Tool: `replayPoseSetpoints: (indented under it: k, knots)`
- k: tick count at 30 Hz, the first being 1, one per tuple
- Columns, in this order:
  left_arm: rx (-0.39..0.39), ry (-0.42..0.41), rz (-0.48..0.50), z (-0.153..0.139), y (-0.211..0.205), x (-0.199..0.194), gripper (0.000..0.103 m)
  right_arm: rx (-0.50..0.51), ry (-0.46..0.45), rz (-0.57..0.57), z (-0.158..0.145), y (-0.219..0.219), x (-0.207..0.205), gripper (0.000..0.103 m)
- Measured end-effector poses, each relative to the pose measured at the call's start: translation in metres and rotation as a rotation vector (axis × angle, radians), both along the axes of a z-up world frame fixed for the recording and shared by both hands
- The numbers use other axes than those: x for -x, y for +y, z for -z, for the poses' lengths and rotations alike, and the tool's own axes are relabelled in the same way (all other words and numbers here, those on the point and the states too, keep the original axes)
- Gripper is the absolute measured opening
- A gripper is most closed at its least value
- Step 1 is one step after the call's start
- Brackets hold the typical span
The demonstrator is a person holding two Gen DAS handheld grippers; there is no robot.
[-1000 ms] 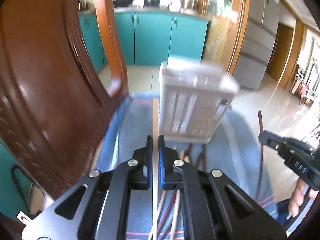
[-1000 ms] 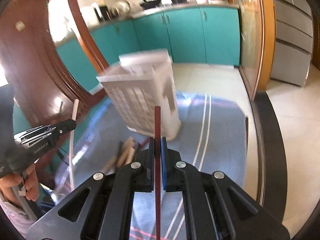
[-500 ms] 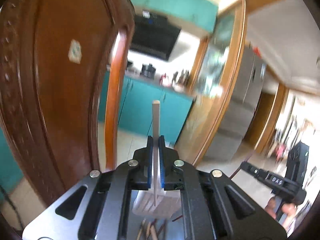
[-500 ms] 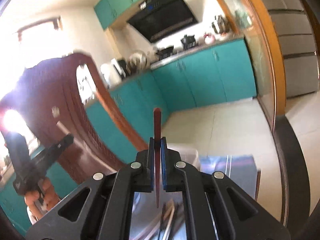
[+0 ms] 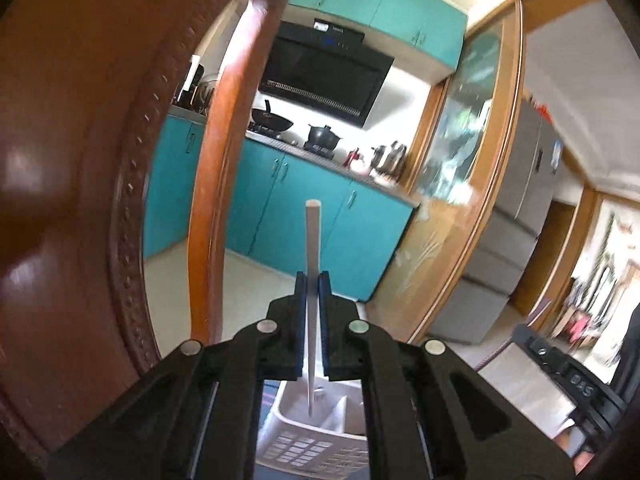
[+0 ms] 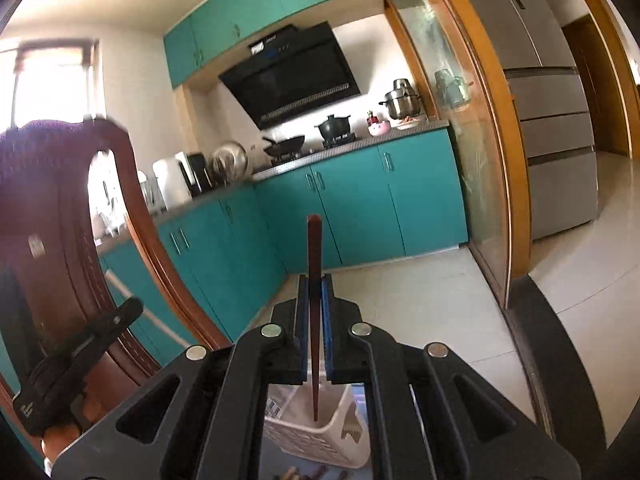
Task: Organize utensils
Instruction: 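Lift both chopsticks, lower them into the white basket and open both tools, then withdraw both tools from the basket back toward the remaining chopsticks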
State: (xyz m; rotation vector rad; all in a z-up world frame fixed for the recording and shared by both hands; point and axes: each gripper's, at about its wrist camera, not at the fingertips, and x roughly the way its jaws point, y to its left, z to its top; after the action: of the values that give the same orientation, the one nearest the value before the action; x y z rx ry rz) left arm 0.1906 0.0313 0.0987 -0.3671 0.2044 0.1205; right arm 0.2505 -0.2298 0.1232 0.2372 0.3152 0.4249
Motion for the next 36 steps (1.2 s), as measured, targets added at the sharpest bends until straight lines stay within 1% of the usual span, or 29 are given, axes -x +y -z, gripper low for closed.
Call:
replayPoseSetpoints:
  k: [5,7,9,12,14,15,16,17,19,21,23,25,26,27,28,30,31,32,33,35,36]
  knots:
    - [-0.045,0.04,-0.007,0.01,-0.006,-0.01,0.007,0.032,0.018,-0.001,0.014,0.011,-0.004,0.007]
    - [-0.055,0.078,-0.004,0.018,-0.006,-0.017,0.007,0.043,0.04,-0.017,0.018,0.017,-0.008,0.007]
    - [-0.047,0.114,0.0,0.025,-0.004,-0.023,0.007,0.045,0.058,-0.02,0.021,0.018,-0.009,0.007]
    - [-0.045,0.134,0.016,0.032,-0.003,-0.029,0.007,0.056,0.065,-0.018,0.022,0.019,-0.011,0.007]
    - [-0.058,0.139,0.015,0.034,-0.004,-0.031,0.007,0.053,0.058,-0.01,0.021,0.018,-0.01,0.012]
    - [-0.058,0.143,0.018,0.035,-0.004,-0.031,0.008,0.049,0.056,-0.009,0.021,0.018,-0.009,0.02]
    - [-0.056,0.145,0.021,0.036,-0.004,-0.032,0.01,0.038,0.049,-0.008,0.019,0.016,-0.007,0.03]
    - [-0.051,0.147,0.025,0.037,-0.003,-0.029,0.011,0.029,0.04,-0.008,0.018,0.013,-0.004,0.033]
    - [-0.053,0.145,0.027,0.037,-0.002,-0.025,0.013,0.023,0.01,-0.002,0.013,0.008,0.004,0.034]
    - [-0.063,0.133,0.02,0.04,-0.001,-0.011,0.014,0.045,-0.05,-0.006,0.003,0.004,0.024,0.034]
    - [-0.071,0.115,0.002,0.042,-0.001,0.003,0.014,0.062,-0.093,-0.04,-0.003,0.002,0.043,0.034]
    - [-0.078,0.106,-0.025,0.05,0.002,0.017,0.014,0.081,-0.104,-0.113,-0.002,0.004,0.063,0.034]
    - [-0.084,0.115,-0.038,0.057,0.003,0.023,0.014,0.114,-0.089,-0.146,0.005,0.008,0.07,0.034]
    - [-0.09,0.136,-0.042,0.065,0.005,0.025,0.014,0.169,-0.057,-0.183,0.018,0.017,0.076,0.034]
    - [-0.09,0.177,-0.037,0.076,0.007,0.026,0.014,0.199,-0.031,-0.199,0.027,0.022,0.077,0.034]
    - [-0.082,0.231,-0.035,0.092,0.01,0.026,0.014,0.289,0.1,-0.253,0.068,0.042,0.07,0.032]
    - [-0.083,0.27,-0.027,0.102,0.011,0.026,0.014,0.331,0.202,-0.283,0.097,0.055,0.06,0.029]
    - [-0.087,0.288,-0.023,0.107,0.011,0.026,0.014,0.358,0.293,-0.304,0.121,0.064,0.051,0.028]
    - [-0.1,0.31,-0.018,0.113,0.01,0.028,0.014,0.38,0.404,-0.328,0.151,0.074,0.041,0.028]
    - [-0.125,0.343,-0.017,0.124,0.007,0.033,0.014,0.411,0.508,-0.342,0.182,0.088,0.032,0.028]
    - [-0.133,0.365,-0.014,0.129,0.006,0.035,0.014,0.437,0.537,-0.32,0.193,0.092,0.029,0.028]
